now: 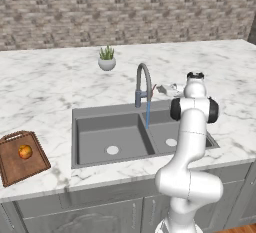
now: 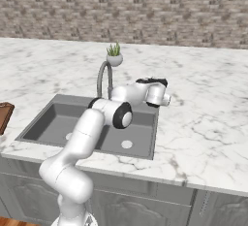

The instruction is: Pick the peach from the sink and place it on the cutting board to airdry. Then turn off the sink faucet.

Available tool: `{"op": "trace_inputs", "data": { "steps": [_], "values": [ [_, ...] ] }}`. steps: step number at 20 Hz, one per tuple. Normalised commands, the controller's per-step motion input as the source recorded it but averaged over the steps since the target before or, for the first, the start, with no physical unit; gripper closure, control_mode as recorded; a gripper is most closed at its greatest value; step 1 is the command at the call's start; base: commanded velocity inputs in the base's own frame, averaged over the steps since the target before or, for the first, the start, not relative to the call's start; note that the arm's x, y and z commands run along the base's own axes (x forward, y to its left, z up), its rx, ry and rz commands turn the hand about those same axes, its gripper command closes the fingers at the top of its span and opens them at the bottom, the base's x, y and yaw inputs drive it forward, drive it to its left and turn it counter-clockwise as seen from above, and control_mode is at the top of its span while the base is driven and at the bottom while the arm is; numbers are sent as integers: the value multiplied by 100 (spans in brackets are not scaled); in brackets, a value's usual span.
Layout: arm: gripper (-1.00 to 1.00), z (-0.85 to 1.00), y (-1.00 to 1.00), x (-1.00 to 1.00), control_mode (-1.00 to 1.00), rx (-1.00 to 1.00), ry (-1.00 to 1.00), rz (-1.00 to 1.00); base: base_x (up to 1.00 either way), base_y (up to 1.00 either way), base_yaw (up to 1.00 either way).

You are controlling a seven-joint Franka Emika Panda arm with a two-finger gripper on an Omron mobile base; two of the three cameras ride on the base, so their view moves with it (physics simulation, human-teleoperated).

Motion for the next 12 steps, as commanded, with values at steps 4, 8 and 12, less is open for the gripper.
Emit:
{"op": "trace_inputs", "data": {
  "steps": [4, 8, 12],
  "values": [
    [-100, -4, 0, 21, -100, 0, 0, 0, 0, 0, 0],
    [-100, -10, 0, 22, -100, 0, 0, 0, 0, 0, 0],
    [-100, -13, 0, 21, -100, 0, 0, 0, 0, 0, 0]
  ]
}}
